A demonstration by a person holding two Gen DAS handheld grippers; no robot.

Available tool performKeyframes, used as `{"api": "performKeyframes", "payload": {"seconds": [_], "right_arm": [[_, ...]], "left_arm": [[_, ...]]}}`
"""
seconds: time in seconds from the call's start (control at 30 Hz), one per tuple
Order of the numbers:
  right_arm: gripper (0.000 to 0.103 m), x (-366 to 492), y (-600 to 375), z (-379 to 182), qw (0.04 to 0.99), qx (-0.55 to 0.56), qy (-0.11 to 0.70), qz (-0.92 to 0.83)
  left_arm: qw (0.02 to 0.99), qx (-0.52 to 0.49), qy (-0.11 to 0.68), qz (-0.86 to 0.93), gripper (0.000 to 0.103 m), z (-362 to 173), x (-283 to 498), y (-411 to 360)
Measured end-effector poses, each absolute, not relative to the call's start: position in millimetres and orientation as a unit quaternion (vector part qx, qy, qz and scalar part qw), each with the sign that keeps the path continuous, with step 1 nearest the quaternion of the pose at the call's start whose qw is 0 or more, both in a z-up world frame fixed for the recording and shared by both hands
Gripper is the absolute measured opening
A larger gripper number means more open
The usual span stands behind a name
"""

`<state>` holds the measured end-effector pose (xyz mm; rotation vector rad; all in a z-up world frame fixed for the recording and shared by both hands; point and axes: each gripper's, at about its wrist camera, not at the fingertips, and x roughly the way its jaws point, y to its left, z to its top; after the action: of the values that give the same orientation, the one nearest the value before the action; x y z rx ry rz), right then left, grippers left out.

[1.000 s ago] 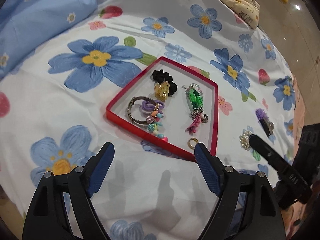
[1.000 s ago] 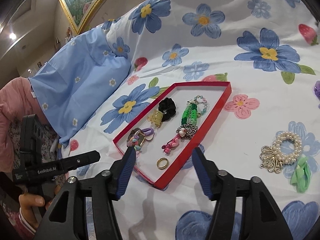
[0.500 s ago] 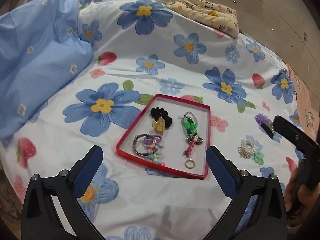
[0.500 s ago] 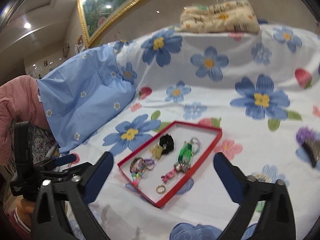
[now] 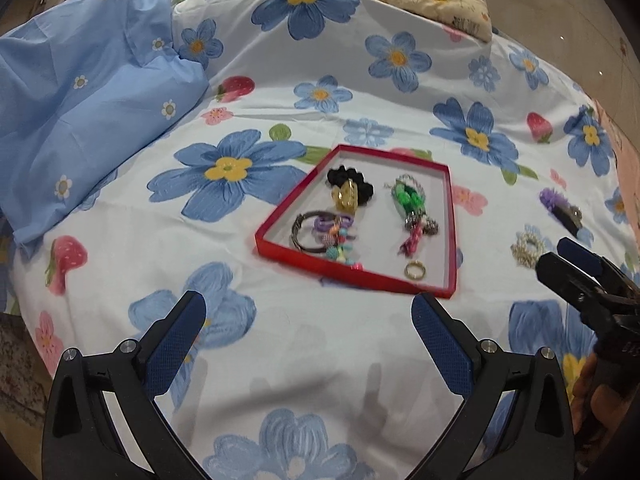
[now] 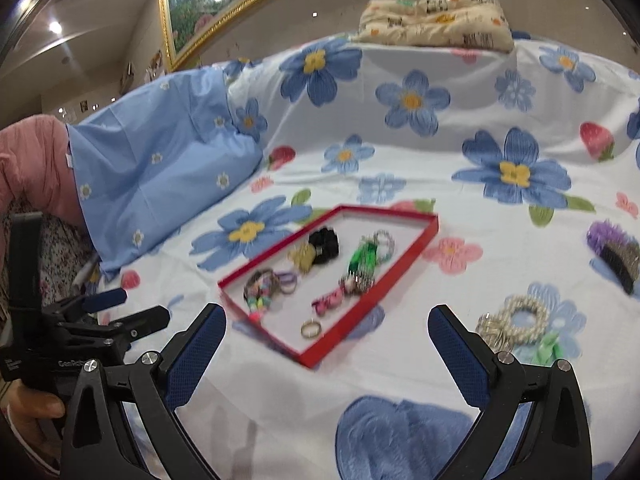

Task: Organize jewelry

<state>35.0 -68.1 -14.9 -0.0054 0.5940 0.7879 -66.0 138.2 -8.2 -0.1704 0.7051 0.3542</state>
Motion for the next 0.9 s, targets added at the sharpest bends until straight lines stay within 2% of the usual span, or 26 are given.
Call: {"api": "performKeyframes", "payload": {"seconds": [0.5,0.9], "right_arm": [[0.102,20,-78,-41,0.888,-0.006,0.287,0.360],[0.102,14,-81,-39,0.894,0.000,0.272,0.356]], "left_arm": [[0.927,-0.068,0.324,0.177,0.103,-21,-77,119],[0.930,-0.061,0.314,0.181,0.103,-16,-83,110]]}}
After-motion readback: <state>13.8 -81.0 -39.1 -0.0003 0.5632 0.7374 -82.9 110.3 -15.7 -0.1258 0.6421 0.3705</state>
